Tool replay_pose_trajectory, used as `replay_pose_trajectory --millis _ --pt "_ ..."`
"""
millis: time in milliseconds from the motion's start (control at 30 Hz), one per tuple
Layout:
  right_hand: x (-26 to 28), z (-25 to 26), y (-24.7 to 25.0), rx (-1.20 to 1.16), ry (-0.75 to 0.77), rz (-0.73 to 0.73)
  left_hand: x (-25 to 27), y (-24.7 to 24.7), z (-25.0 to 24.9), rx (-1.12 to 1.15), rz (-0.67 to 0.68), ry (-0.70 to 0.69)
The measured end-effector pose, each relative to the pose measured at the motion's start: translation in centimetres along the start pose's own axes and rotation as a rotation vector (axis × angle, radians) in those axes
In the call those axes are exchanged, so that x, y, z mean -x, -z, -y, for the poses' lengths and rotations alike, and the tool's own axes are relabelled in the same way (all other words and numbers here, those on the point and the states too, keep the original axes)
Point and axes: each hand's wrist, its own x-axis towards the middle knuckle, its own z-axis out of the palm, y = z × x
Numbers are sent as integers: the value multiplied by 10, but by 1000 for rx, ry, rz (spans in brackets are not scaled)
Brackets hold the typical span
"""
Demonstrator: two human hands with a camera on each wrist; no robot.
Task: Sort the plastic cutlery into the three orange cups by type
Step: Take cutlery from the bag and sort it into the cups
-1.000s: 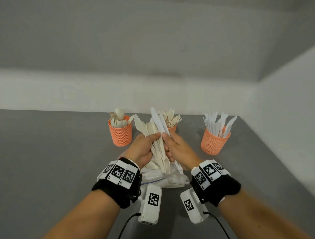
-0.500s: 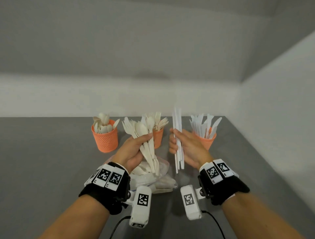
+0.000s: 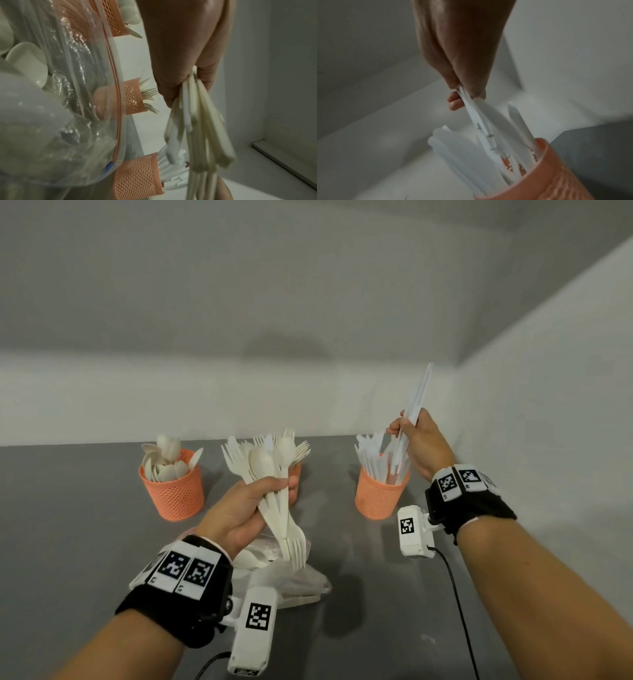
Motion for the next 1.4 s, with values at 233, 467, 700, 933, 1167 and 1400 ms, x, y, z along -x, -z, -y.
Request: replay_pose_trajectory --millis 233,467,700,933,1167,1400 --pt "-19 -5 0 36 -108 64 -7 3 4 11 25 0" --pt "-19 -13 -7 391 37 118 -11 8 7 -26 34 0" --pt "17 32 -43 325 353 168 -18 12 11 -12 87 -27" --pt "73 39 -99 218 185 590 -21 9 16 -15 38 -49" --pt "96 29 -116 94 138 532 -21 16 12 30 -17 -83" --pt "110 14 -123 322 100 647 -18 20 4 187 -43 -139"
